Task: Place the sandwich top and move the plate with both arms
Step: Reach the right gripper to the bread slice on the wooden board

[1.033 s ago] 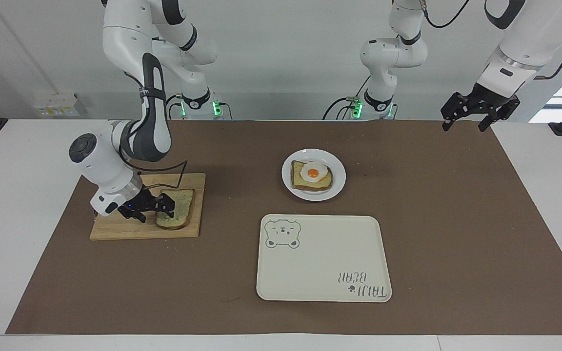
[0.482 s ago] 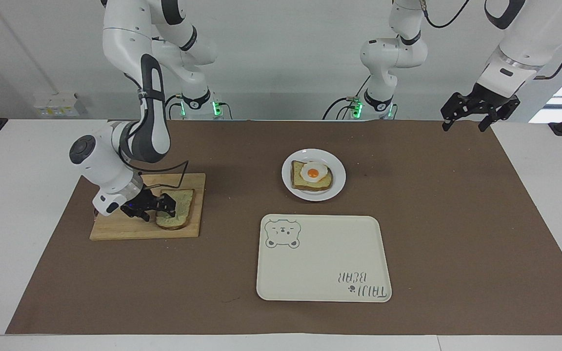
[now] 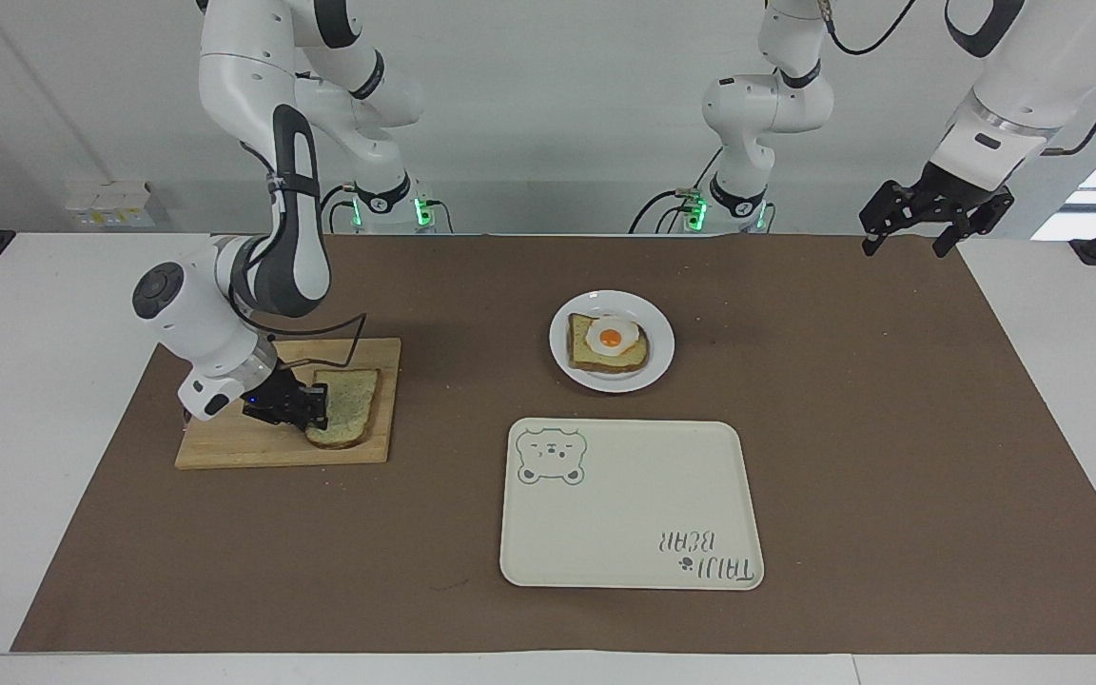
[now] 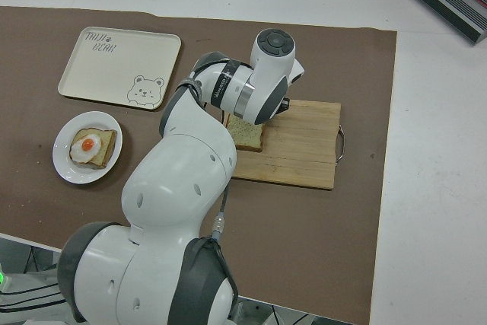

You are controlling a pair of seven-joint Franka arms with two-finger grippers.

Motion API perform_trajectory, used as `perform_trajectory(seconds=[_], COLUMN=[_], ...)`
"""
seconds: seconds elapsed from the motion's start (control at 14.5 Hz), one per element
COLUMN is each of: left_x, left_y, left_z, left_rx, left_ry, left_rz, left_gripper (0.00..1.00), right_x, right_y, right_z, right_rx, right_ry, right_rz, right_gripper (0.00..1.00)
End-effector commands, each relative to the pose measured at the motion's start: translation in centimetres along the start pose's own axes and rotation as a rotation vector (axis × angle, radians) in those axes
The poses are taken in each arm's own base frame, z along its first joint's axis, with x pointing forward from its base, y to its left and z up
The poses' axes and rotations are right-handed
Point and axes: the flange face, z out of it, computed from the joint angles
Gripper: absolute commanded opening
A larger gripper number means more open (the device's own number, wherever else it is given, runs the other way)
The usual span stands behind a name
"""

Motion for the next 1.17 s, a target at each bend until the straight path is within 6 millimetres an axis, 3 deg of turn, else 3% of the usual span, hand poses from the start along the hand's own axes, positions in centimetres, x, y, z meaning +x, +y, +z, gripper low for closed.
perform_trajectory(seconds=[0.0,0.62,1.1], left_x=[-0.1,-0.1,-0.1], left_y=[-0.1,-0.1,-0.1], left_z=[-0.3,-0.4,-0.3], left_rx=[-0.009,-0.009,-0.009], left_ry=[-0.008,-0.007,-0.008], left_rz=[0.005,0.005,0.005], left_gripper=[1.00,1.00,1.00], right_x=[-0.5,0.1,1.4], right_y=[-0.2,-1.0,-3.0], right_z=[0.2,-0.4,-5.3], right_rx=[0.023,0.025,0.065], right_ry=[0.015,0.020,-0.024], right_rz=[0.029,0.032,0.000], right_gripper=[0.00,0.00,0.00])
